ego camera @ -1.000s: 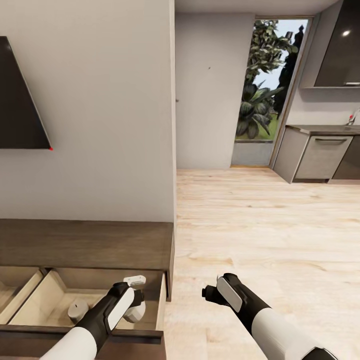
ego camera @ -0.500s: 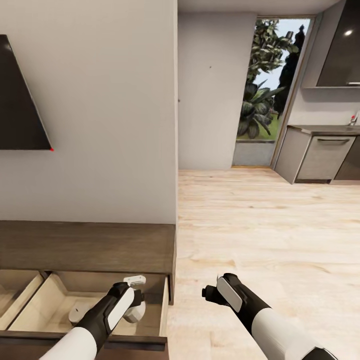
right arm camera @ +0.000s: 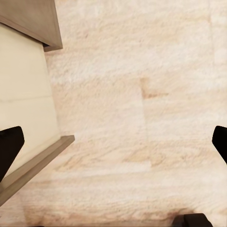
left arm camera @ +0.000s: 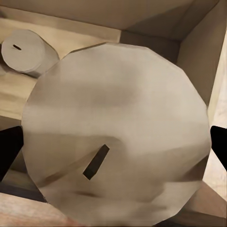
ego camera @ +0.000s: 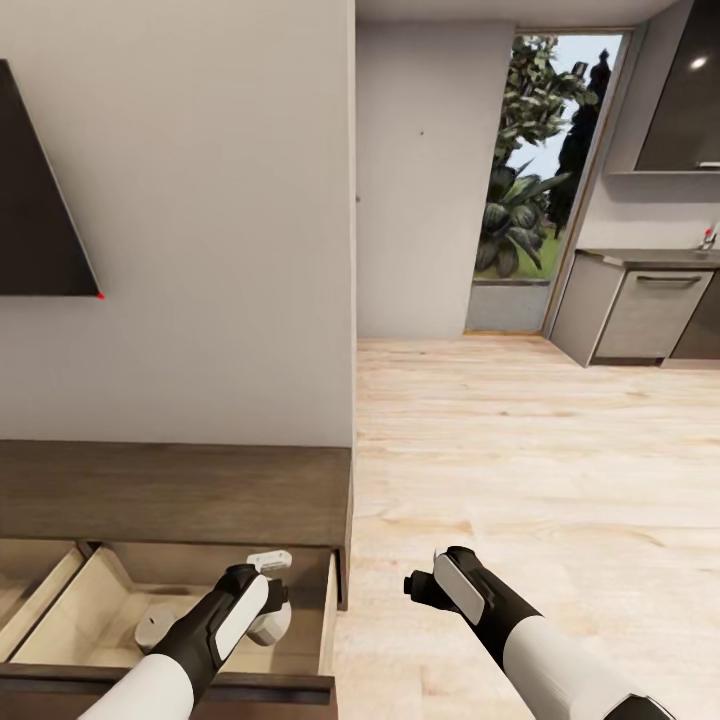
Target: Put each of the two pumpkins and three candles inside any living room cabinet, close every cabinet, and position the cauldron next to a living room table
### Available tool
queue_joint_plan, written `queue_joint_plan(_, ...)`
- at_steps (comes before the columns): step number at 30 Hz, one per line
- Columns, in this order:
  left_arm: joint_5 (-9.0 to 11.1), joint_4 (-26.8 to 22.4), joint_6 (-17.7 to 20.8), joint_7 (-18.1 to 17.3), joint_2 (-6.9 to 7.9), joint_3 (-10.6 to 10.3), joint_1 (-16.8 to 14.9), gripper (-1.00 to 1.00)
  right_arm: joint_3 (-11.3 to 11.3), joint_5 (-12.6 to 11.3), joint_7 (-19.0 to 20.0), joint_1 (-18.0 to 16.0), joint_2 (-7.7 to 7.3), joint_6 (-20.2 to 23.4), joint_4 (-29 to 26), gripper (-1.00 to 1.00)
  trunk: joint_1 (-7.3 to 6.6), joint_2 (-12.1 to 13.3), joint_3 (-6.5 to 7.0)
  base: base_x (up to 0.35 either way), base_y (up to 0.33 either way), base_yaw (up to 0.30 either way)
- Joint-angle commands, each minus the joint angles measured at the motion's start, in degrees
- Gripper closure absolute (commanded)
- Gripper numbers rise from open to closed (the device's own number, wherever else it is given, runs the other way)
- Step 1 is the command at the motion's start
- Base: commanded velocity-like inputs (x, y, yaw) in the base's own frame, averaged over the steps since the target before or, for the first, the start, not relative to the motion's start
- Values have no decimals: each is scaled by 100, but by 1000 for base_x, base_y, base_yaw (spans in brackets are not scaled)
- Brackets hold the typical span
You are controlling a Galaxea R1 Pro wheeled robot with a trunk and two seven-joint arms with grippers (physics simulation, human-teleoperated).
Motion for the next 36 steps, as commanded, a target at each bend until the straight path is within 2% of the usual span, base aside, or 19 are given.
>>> queue_joint_plan(1, 58, -9, 6, 51, 4, -24, -4, 100, 35, -60, -55, -5, -4, 6, -9, -100, 22, -44, -24, 0, 0, 0)
queue_joint_plan(6, 52, -13, -10, 60, -3, -27, -5, 100, 38, -60, -55, -5, -4, 6, -9, -100, 132, -245, -114, 0, 0, 0)
queue_joint_plan(8, 43, -21, -57, 63, -48, -34, -6, 100, 41, -60, -55, -5, -4, 6, -13, -100, 176, -325, -150, 0, 0, 0)
queue_joint_plan(10, -83, -24, -129, 74, -89, -37, -3, 100, 44, -60, -55, -5, -4, 6, -20, -100, 220, -405, -186, 0, 0, 0)
queue_joint_plan(11, -211, -27, -153, 120, -105, -32, -2, 100, 45, -60, -55, -5, -4, 6, -23, -100, 242, -446, -203, 0, 0, 0)
queue_joint_plan(13, -345, -38, -175, 285, -169, -26, -1, 100, 44, -60, -55, -5, -4, 4, -25, -100, 286, -526, -239, 0, 0, 0)
queue_joint_plan(16, -399, -43, -229, 471, -227, -20, -1, 100, 46, -60, -55, -5, -4, 5, -26, -100, 351, -646, -293, 0, 0, 0)
queue_joint_plan(20, -413, -15, -422, 528, -241, -17, -1, 100, 47, -60, -55, -5, -4, 4, -26, -100, 439, -807, -365, 0, 0, 0)
queue_joint_plan(36, -389, 0, -451, 535, -245, -15, -2, 100, 52, -59, -49, -5, -4, -1, -25, -100, 791, -1448, -652, 0, 0, 0)
